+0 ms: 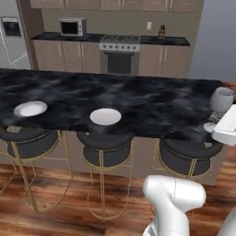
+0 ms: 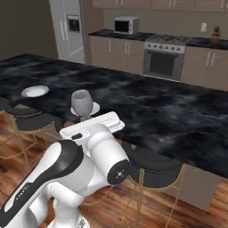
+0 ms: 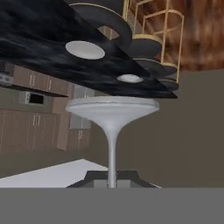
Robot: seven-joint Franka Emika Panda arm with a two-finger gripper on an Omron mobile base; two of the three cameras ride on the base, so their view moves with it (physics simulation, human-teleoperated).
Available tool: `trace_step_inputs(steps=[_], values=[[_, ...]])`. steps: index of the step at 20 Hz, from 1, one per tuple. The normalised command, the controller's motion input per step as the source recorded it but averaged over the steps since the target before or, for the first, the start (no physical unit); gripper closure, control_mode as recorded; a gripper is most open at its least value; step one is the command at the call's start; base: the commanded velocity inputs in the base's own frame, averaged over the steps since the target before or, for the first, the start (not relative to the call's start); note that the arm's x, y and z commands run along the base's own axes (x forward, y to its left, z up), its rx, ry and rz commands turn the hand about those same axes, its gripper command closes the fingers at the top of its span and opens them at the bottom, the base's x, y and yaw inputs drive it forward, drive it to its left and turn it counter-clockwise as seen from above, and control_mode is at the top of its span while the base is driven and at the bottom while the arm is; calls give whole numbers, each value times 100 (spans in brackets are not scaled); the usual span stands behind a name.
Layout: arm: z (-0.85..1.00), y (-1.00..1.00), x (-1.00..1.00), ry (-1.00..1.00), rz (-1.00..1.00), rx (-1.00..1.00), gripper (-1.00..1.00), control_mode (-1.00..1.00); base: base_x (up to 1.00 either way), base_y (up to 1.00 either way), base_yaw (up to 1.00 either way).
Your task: Retrieve the wine glasses from the counter and place one next to each plate.
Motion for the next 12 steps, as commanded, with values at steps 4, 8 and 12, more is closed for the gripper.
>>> trace_step_inputs(steps=[4,8,12], values=[[0,0,0,0,0,0,100,100,0,80,-74],[0,0,0,0,0,0,100,100,25,92,-62],[0,0,0,0,0,0,100,100,54,100,-34]])
